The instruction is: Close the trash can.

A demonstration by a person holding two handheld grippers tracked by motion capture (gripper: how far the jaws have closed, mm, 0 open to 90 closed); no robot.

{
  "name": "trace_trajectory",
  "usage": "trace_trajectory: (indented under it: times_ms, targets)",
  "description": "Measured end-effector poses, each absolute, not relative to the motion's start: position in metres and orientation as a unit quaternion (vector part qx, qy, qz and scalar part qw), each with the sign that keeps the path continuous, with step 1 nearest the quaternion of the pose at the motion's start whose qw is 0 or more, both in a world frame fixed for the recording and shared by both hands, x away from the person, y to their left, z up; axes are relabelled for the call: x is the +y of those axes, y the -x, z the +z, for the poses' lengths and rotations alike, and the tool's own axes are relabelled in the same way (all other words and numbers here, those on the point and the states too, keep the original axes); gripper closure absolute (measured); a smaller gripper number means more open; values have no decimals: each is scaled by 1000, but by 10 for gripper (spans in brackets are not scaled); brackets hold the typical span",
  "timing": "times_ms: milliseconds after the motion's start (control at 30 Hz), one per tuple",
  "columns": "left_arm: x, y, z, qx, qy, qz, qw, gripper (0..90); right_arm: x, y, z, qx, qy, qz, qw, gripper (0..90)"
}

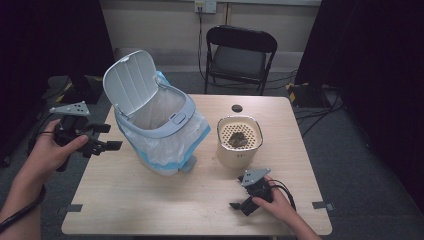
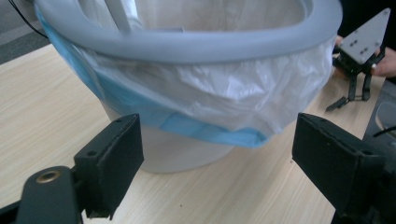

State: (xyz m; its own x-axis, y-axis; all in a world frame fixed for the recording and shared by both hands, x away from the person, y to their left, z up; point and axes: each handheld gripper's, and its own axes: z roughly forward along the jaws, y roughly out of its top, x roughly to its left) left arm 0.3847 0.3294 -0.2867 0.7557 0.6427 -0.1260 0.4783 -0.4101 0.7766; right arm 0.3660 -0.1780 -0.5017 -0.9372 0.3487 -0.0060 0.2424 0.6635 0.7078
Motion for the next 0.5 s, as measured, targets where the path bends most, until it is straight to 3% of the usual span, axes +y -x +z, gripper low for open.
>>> trace_trajectory:
  times_ms: [500]
  targets:
    - [329,-397,-260,340,-826,117,435,158,-178,-366,-502,909,-162,376,70,0]
